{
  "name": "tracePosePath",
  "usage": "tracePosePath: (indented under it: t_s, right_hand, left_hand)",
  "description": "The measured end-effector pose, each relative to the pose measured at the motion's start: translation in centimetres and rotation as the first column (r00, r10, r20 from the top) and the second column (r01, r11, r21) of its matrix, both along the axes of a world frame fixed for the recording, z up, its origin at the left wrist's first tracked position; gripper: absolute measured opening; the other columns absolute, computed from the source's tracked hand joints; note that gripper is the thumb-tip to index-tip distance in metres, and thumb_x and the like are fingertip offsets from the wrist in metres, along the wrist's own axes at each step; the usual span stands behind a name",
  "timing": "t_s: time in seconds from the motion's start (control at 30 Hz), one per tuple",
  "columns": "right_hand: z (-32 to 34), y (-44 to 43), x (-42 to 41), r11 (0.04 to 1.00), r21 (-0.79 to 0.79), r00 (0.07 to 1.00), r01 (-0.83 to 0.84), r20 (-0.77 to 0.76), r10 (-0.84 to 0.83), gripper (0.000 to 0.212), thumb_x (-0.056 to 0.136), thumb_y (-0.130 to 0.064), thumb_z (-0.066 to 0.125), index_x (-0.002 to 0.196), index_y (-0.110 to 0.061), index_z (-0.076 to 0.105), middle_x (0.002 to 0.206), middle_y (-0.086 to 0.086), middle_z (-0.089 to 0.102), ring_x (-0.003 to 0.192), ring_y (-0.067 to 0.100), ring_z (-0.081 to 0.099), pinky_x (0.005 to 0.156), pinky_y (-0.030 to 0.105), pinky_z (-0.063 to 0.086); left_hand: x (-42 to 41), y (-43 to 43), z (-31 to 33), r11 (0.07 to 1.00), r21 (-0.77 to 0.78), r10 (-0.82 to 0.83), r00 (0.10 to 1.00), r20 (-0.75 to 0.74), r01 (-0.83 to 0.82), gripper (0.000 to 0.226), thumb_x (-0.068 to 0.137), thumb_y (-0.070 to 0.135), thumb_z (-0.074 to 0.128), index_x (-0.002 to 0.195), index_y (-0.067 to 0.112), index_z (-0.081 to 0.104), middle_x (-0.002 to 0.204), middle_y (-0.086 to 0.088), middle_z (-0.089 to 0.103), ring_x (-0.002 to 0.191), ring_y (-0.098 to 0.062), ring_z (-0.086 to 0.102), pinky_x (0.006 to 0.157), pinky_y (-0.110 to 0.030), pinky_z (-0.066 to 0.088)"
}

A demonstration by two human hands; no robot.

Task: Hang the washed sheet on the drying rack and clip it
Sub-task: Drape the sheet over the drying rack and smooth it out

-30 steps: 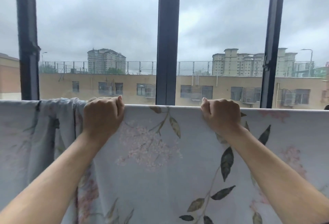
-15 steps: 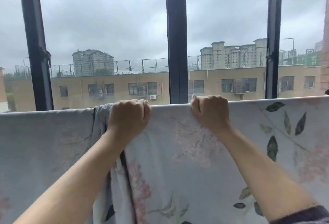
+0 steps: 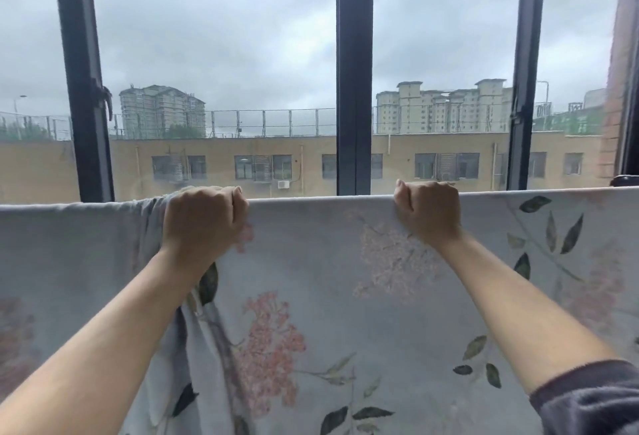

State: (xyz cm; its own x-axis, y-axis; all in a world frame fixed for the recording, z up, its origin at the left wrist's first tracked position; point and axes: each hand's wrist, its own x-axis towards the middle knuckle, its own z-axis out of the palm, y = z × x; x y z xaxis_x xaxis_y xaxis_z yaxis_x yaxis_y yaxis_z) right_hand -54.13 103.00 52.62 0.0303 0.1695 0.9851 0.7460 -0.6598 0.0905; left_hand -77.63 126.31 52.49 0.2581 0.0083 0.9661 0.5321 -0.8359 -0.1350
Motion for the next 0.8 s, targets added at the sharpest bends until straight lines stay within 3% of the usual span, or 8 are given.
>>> tracePosePath:
  t_s: [0.17,0.27,0.43,0.53,0.7,0.8]
  right_hand:
    - [0.2,0.3,-1.2,0.999,-0.035,0.999,-0.034,-0.010,0.034,0.054,0.088,-0.031,0.033,0.041,-0.012,0.049,0.036,0.007,0.048,0.031,0.022,0.044,0.048,0.019,0.023]
    - [0.2,3.8,-4.5,0.997,-0.057,0.998,-0.049,0.045,0.052,0.050,0.088,-0.031,0.037,0.044,-0.015,0.054,0.037,0.000,0.048,0.030,0.020,0.042,0.047,0.012,0.007]
    - [-0.3,9.1,-9.4,0.991,-0.022,0.991,-0.134,0.020,0.134,0.046,0.087,-0.031,0.036,0.048,-0.017,0.057,0.042,-0.002,0.052,0.035,0.021,0.046,0.048,0.021,0.025]
    - [-0.2,9.0,-9.6,0.993,-0.030,0.993,-0.115,0.011,0.115,0.047,0.087,-0.032,0.036,0.048,-0.017,0.056,0.041,-0.001,0.051,0.034,0.023,0.047,0.048,0.021,0.025]
    - [-0.1,7.8,-9.0,0.995,-0.049,0.996,-0.092,-0.013,0.092,0.047,0.087,-0.031,0.037,0.045,-0.016,0.054,0.039,0.000,0.049,0.032,0.024,0.045,0.045,0.020,0.024]
    - [-0.1,7.5,-9.2,0.999,-0.041,0.999,-0.035,0.004,0.035,0.046,0.086,-0.030,0.038,0.045,-0.015,0.051,0.039,0.001,0.048,0.033,0.025,0.042,0.048,0.021,0.019]
  left_hand:
    - [0.4,-0.6,-0.2,1.000,0.021,0.020,0.999,0.040,-0.020,0.050,0.089,0.028,0.032,0.048,0.009,0.054,0.042,-0.008,0.051,0.038,-0.019,0.035,0.048,-0.023,0.026]
    - [0.7,-1.4,-0.3,0.999,0.030,0.015,0.998,0.057,-0.017,0.050,0.089,0.028,0.032,0.047,0.010,0.055,0.042,-0.007,0.051,0.036,-0.022,0.044,0.049,-0.022,0.025]
    - [0.6,-1.8,-0.2,0.999,0.026,0.023,0.999,0.042,-0.024,0.046,0.087,0.027,0.035,0.048,0.013,0.055,0.043,-0.004,0.053,0.036,-0.024,0.048,0.050,-0.023,0.026]
    - [-0.6,-1.0,0.0,0.998,0.055,0.030,1.000,0.002,-0.030,0.043,0.086,0.026,0.036,0.049,0.014,0.054,0.043,-0.001,0.052,0.037,-0.024,0.049,0.049,-0.023,0.034]
    - [-4.2,2.5,0.1,0.999,-0.027,0.034,0.999,0.006,-0.034,0.049,0.090,0.028,0.031,0.049,0.011,0.054,0.044,-0.006,0.051,0.039,-0.025,0.049,0.049,-0.026,0.035]
    - [-5.7,3.9,-0.1,1.000,0.024,0.016,1.000,-0.007,-0.016,0.049,0.090,0.027,0.031,0.050,0.011,0.053,0.044,-0.005,0.050,0.038,-0.025,0.048,0.048,-0.026,0.039]
